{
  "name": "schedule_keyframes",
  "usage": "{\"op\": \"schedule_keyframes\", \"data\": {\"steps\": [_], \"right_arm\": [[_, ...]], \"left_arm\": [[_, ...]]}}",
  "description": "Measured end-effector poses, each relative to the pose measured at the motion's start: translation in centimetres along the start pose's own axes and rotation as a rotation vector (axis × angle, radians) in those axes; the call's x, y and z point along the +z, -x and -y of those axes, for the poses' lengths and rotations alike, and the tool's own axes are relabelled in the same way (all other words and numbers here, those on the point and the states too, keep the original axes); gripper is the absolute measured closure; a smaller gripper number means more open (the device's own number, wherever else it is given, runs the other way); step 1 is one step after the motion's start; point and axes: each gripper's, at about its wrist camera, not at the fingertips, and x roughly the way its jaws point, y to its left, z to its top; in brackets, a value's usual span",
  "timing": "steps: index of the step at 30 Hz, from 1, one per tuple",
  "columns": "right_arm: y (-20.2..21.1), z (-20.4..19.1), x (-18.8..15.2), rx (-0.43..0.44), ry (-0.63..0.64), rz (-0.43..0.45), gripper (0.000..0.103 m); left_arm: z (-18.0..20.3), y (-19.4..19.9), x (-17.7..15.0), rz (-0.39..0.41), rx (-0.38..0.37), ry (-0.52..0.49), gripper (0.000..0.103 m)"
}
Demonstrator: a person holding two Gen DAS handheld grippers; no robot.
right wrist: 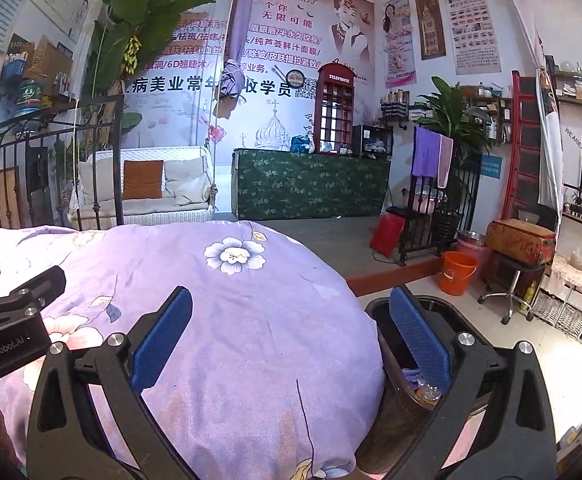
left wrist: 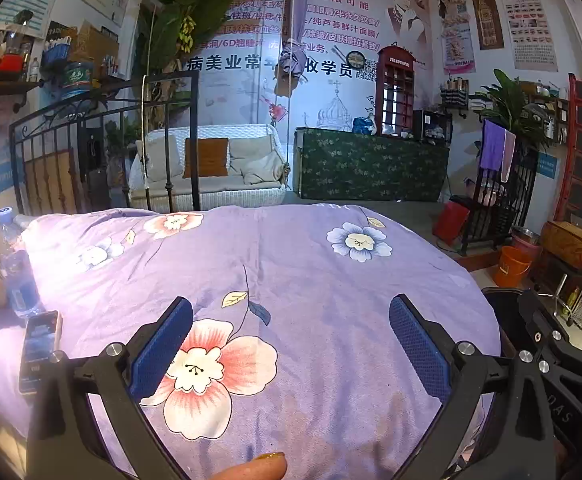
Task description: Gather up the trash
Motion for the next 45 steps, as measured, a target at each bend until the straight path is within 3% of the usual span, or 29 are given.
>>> {"op": "schedule_keyframes", "data": {"steps": [45], "right_arm": [[-2.0, 0.9, -0.2, -0.019, -0.026, -0.064, 0.006]], "left_arm": [[0.7, -0.6, -0.8, -0.031, -0.022, -0.013, 0.006]]}}
